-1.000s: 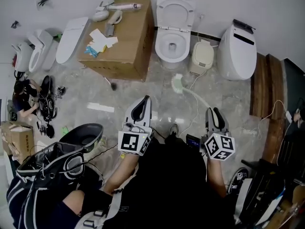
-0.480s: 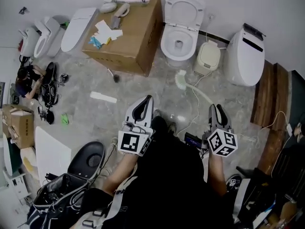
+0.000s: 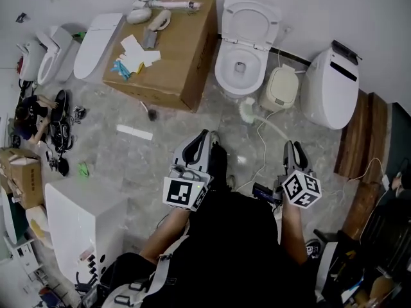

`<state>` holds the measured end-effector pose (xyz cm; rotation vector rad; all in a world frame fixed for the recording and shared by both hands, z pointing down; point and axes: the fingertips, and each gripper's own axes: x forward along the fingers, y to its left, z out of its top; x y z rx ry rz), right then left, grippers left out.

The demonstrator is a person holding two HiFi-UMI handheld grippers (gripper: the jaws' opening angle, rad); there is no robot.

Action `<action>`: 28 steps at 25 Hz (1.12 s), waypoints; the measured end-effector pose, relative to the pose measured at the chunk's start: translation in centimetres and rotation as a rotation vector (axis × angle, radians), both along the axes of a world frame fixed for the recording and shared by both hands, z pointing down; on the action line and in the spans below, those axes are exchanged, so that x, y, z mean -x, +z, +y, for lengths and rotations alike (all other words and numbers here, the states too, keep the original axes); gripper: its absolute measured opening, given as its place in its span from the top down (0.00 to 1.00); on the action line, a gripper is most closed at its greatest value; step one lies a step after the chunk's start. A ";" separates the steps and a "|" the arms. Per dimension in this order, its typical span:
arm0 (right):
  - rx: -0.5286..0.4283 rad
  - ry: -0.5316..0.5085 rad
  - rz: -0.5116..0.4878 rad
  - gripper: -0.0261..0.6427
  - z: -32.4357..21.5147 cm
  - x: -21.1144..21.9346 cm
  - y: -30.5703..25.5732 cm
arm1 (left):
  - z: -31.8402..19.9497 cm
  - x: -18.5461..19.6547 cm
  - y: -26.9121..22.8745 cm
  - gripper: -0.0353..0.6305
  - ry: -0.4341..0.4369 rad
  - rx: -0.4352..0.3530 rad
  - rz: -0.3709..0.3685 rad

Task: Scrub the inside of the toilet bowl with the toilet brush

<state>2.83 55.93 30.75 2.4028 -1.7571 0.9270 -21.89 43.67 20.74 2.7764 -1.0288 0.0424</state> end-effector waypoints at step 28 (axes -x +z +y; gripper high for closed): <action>0.239 0.398 -0.421 0.77 -35.3 -16.6 19.9 | -32.6 -13.0 2.8 0.93 0.032 0.051 -0.032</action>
